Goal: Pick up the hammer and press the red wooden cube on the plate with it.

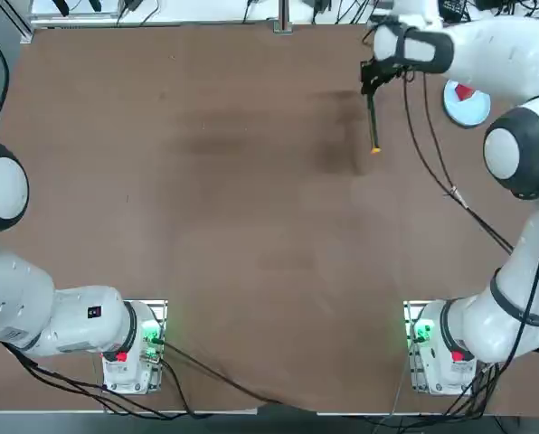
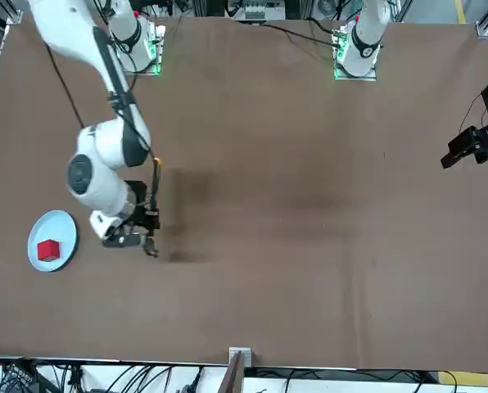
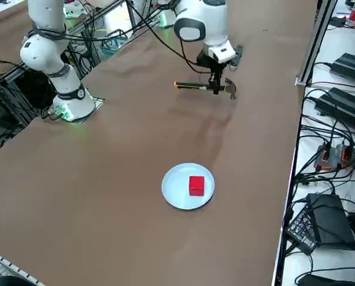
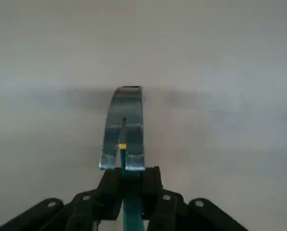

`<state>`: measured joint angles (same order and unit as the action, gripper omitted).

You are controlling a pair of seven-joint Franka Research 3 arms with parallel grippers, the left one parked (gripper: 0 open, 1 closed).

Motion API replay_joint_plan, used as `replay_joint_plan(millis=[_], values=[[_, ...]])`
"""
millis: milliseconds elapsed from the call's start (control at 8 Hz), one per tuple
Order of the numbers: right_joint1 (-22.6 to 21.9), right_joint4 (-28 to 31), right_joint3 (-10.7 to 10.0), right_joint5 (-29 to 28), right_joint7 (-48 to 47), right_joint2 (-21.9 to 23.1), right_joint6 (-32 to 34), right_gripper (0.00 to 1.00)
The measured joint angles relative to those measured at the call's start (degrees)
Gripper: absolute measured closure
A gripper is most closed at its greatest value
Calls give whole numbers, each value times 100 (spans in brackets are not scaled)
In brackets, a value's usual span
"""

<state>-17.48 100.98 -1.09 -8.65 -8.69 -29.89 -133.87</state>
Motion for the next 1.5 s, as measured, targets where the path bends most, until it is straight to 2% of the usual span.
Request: replay_joint_plan(millis=[250, 500, 1125, 1250, 1500], values=[[-145, 95, -40, 127, -14, -196, -155, 79], [-164, 227, -62, 482, -40, -275, -217, 79], [-176, 627, -74, 533, -376, -196, -824, 76], [-184, 633, -74, 536, -440, -201, -849, 65], [-204, 626, -75, 537, -466, -182, -888, 31]])
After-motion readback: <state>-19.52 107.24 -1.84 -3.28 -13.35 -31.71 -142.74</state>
